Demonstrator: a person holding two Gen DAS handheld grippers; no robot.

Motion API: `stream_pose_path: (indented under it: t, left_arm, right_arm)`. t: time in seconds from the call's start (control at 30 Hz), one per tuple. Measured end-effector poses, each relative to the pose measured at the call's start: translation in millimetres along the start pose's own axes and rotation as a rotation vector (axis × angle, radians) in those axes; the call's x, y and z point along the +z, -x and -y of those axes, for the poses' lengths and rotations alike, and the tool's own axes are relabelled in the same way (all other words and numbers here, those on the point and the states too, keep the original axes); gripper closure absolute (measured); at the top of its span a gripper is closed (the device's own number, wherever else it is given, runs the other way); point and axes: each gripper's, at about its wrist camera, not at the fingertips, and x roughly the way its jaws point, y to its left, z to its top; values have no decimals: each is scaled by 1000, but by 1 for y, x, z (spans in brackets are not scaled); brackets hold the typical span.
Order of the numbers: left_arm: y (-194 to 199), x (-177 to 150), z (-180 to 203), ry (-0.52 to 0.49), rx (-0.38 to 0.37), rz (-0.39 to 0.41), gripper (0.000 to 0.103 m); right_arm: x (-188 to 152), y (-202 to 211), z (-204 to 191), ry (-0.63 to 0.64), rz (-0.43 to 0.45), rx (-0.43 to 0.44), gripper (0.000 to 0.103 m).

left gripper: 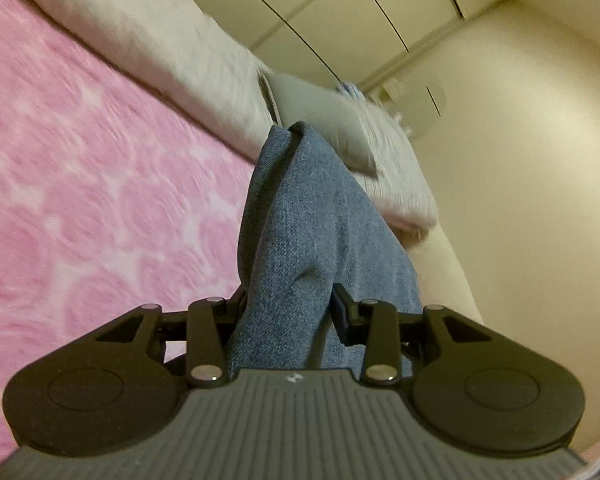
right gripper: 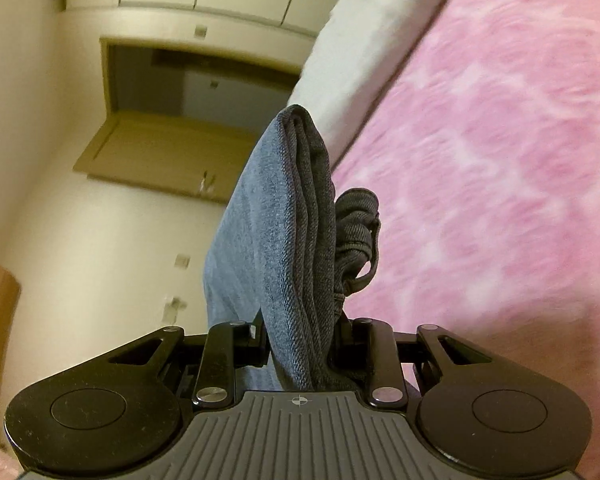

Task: Fold clothes
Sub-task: 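Carry the folded jeans with both grippers to the stack of folded clothes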

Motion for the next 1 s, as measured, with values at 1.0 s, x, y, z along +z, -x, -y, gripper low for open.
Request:
stream_pose_path:
  t: [1.0]
  left_arm:
    - [332, 79, -22, 237, 293, 326, 69]
  right_arm:
    - [-112, -218, -219, -2, -429, 78, 76]
